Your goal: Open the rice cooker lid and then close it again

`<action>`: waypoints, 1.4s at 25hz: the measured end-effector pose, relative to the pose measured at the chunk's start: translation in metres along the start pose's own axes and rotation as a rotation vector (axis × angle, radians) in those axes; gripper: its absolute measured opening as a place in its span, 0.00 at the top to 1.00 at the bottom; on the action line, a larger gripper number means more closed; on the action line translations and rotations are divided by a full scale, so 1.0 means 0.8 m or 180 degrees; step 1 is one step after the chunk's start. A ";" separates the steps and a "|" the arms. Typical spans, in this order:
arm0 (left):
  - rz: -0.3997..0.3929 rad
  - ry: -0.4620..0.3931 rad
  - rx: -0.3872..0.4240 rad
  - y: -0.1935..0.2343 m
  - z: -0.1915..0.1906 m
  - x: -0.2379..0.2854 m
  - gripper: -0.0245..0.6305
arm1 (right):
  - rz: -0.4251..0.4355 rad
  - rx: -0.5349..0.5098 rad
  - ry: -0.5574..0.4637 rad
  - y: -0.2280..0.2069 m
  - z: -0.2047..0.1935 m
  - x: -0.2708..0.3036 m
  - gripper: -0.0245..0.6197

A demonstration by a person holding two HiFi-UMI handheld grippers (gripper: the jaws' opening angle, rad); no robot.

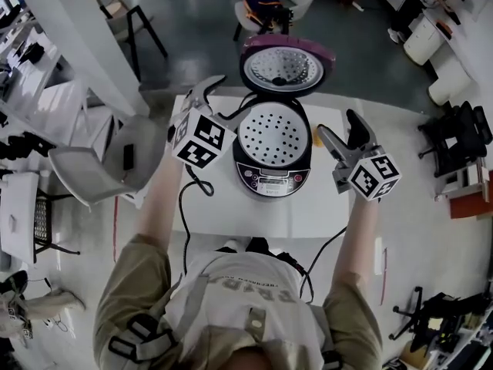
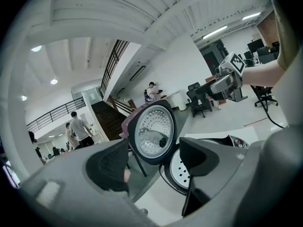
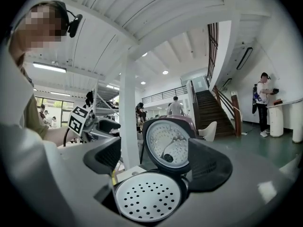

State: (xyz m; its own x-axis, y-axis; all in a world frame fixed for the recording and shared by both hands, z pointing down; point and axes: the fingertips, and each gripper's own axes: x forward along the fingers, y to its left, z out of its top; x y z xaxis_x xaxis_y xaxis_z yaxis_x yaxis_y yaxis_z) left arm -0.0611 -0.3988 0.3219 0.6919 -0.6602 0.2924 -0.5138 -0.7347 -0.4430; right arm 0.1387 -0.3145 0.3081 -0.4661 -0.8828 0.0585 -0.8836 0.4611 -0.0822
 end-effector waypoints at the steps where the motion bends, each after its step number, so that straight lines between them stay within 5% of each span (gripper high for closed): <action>1: 0.0016 0.0009 0.0004 0.004 0.001 0.006 0.43 | 0.0019 0.0001 -0.0005 -0.007 0.002 0.005 0.32; 21: 0.0273 0.0271 0.0034 0.071 -0.012 0.115 0.43 | 0.0198 -0.0245 0.0144 -0.105 0.004 0.109 0.30; 35: 0.0192 0.0368 0.0099 0.088 -0.020 0.156 0.42 | 0.0327 -0.0286 0.0137 -0.129 0.004 0.158 0.29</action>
State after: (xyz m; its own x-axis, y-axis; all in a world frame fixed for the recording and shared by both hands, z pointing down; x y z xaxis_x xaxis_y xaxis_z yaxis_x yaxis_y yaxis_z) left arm -0.0192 -0.5353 0.3411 0.5961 -0.7180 0.3594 -0.5355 -0.6890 -0.4884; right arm 0.1709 -0.4741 0.3209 -0.5542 -0.8267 0.0972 -0.8306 0.5568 -0.0008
